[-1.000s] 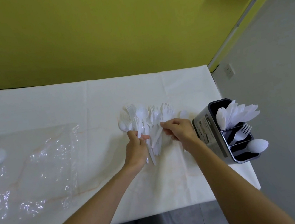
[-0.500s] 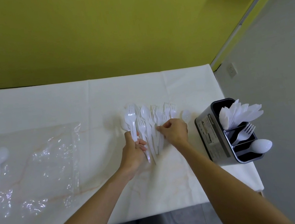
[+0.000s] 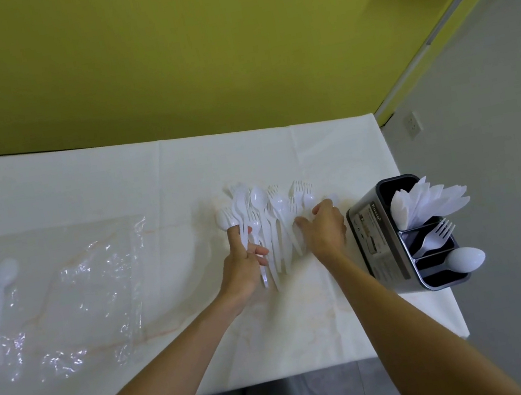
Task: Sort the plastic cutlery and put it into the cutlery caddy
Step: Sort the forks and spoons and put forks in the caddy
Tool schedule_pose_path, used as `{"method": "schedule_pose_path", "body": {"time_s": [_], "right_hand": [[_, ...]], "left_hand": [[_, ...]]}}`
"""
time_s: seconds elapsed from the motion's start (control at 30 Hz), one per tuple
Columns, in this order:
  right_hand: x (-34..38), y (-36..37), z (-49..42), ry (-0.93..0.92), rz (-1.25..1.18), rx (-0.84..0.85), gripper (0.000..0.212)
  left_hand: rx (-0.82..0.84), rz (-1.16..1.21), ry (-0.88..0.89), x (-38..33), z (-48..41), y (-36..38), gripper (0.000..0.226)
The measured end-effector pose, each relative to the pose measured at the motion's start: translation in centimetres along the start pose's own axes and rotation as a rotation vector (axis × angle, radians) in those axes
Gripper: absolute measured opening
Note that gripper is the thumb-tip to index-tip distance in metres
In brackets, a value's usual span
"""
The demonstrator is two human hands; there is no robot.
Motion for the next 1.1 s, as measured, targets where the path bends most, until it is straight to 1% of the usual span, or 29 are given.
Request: {"method": "schedule_pose_path", "body": {"time_s": [0.07, 0.13, 0.17, 0.23, 0.3, 0.37, 0.47, 0.57, 0.67, 0.77, 0.87, 0.97, 1.03, 1.1], "right_hand": [[-0.1, 0.3, -0.3, 0.002, 0.038, 0.015, 0.018], [-0.2, 0.4, -0.7, 0.011, 0.052, 0.039, 0.032], [-0.2, 0.4, -0.8, 0.024, 0.058, 0.073, 0.033], [-0.2, 0.0, -1.0, 0.052, 0.079, 0.145, 0.023], [-0.4, -0.5, -1.0, 0.059, 0.075, 0.194, 0.023], [-0.9, -0.7, -1.3, 0.066, -0.005, 0.217, 0.021], [-1.3, -1.2, -1.4, 0.12, -0.224, 0.251, 0.018], [-1.2, -1.6, -1.4, 0.094, -0.386, 0.266, 0.021], [-0.5, -2.0, -1.0, 0.043, -0.488, 0.371, 0.027], [0.6, -2.0, -0.4, -0.02, -0.582, 0.499, 0.024], [1.4, -1.9, 0.0, -0.089, -0.538, 0.54, 0.021], [1.4, -1.7, 0.2, -0.083, -0.504, 0.526, 0.021], [1.0, -1.6, 0.2, -0.052, -0.407, 0.408, 0.025], [0.7, -1.1, 0.2, -0.043, -0.196, 0.267, 0.03]], "left_hand": [[-0.002, 0.007, -0.001, 0.3, 0.0, -0.2, 0.037], [-0.015, -0.01, -0.003, 0.6, -0.1, -0.2, 0.024], [-0.022, -0.025, 0.0, 0.8, -0.2, -0.1, 0.022], [-0.028, -0.019, 0.004, 0.8, -0.3, 0.0, 0.025], [-0.025, 0.016, 0.004, 0.5, -0.3, 0.2, 0.02], [-0.024, 0.008, 0.006, 0.3, -0.3, 0.2, 0.014], [-0.034, -0.001, 0.02, -0.1, -0.4, 0.2, 0.012], [-0.035, 0.004, 0.035, -0.5, -0.6, 0.2, 0.018], [-0.036, -0.031, 0.045, -1.0, -0.8, 0.3, 0.018], [0.001, -0.044, 0.036, -1.3, -0.9, 0.5, 0.019], [0.092, 0.002, 0.006, -1.3, -0.7, 0.8, 0.019], [0.07, -0.008, -0.014, -1.0, -0.7, 0.8, 0.019], [0.032, -0.031, -0.027, -0.7, -1.0, 0.4, 0.018], [0.018, -0.033, -0.033, -0.2, -1.1, 0.0, 0.02]]}}
Point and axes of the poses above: each hand's wrist, its own z-axis away from the middle knuckle, its own y-axis out of the palm, x = y × z, the point moved 1 cm from there along -z, towards the middle knuckle, and after that the axes turned 3 degrees about y, right-handed, at the moved point
